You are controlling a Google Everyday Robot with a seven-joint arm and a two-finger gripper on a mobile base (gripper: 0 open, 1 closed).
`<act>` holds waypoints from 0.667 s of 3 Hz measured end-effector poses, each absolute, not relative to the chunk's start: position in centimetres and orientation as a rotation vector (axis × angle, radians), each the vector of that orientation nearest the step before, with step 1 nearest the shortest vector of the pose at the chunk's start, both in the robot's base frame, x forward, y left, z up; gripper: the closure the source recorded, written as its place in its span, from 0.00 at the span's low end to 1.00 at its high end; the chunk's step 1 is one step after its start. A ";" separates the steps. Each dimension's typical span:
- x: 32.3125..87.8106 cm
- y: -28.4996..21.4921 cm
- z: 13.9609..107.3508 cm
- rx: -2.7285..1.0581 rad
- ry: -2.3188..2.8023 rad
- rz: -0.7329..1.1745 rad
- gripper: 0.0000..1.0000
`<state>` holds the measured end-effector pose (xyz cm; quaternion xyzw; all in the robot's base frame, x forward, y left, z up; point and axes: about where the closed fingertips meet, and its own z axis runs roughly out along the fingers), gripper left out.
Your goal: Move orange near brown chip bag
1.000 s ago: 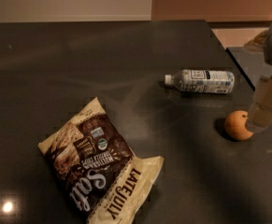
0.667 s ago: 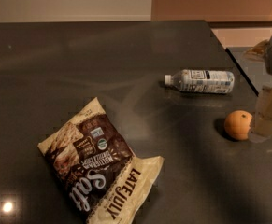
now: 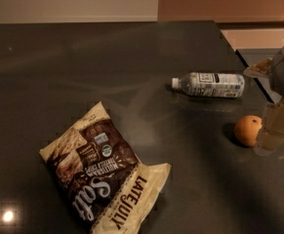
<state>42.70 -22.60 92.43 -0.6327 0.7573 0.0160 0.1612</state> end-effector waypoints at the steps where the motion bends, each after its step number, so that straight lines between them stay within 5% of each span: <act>1: 43.4 -23.0 90.3 -1.828 2.165 0.071 0.00; 2: 43.5 -23.7 88.7 -1.837 2.178 0.091 0.00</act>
Offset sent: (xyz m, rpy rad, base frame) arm 0.0082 -0.0227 -0.0561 0.0003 0.0720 0.0113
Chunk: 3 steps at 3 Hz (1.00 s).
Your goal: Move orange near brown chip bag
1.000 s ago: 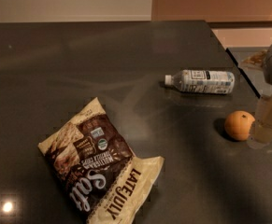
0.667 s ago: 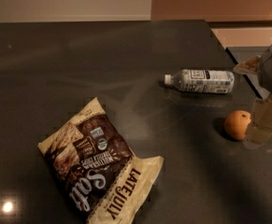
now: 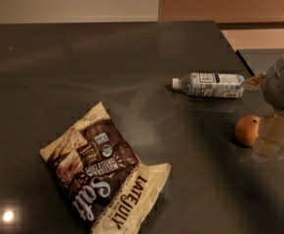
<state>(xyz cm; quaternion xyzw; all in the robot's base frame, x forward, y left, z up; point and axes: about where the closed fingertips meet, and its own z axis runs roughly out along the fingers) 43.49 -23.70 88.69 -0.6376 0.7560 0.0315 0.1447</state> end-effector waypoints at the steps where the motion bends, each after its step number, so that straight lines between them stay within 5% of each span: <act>1: 43.4 -24.4 87.6 -1.842 2.186 0.109 0.00; 3: 43.2 -25.3 86.5 -1.850 2.179 0.144 0.00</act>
Offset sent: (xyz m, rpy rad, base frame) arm -0.0048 -0.0216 -0.0232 0.0349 0.0309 0.0119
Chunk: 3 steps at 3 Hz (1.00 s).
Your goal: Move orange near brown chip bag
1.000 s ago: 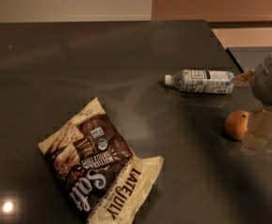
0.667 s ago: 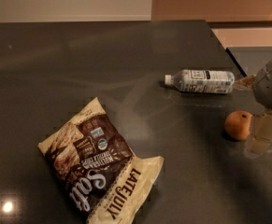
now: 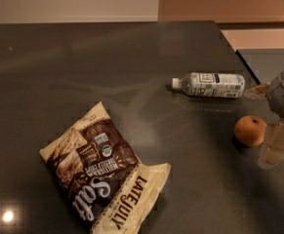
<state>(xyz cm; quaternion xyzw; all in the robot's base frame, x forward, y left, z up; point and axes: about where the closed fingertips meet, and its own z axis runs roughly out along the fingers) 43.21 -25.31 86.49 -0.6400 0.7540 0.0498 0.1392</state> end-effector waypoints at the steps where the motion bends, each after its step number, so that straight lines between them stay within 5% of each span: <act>1: 43.1 -25.5 86.1 -1.865 2.183 0.150 0.15; 3: 43.1 -26.3 85.9 -1.875 2.180 0.156 0.60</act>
Offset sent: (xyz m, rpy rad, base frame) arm -0.0020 -0.0139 -0.0083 -0.0061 0.0236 0.0157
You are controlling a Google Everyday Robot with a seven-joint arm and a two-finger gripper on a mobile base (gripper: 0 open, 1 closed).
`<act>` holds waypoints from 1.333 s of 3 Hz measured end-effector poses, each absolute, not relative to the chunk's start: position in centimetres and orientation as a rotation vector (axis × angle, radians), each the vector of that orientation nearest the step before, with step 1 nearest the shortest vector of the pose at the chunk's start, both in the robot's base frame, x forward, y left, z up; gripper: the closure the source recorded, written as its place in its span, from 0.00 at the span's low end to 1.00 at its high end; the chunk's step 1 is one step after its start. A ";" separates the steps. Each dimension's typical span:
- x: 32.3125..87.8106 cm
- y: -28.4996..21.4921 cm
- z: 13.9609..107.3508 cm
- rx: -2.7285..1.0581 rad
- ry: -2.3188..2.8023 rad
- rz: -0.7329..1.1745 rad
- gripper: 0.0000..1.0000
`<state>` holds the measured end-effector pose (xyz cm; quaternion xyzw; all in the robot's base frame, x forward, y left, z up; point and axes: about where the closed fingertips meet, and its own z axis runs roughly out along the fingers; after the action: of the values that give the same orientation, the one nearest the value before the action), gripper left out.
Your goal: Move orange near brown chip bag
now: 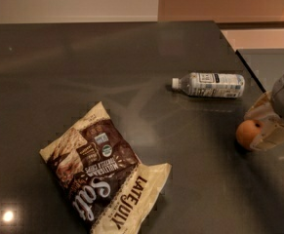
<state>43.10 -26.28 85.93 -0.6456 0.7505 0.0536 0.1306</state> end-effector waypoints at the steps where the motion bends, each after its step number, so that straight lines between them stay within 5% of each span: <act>1: 42.9 -25.3 86.9 -1.877 2.158 0.158 0.83; 2: 42.7 -24.5 87.6 -1.878 2.140 0.160 1.00; 4: 40.6 -15.6 89.9 -2.010 1.956 0.296 1.00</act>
Offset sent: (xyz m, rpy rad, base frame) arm -0.0316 0.1012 0.0534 0.1024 -0.0256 0.1723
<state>40.59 -15.65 89.94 -0.7037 0.6845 0.1034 0.1600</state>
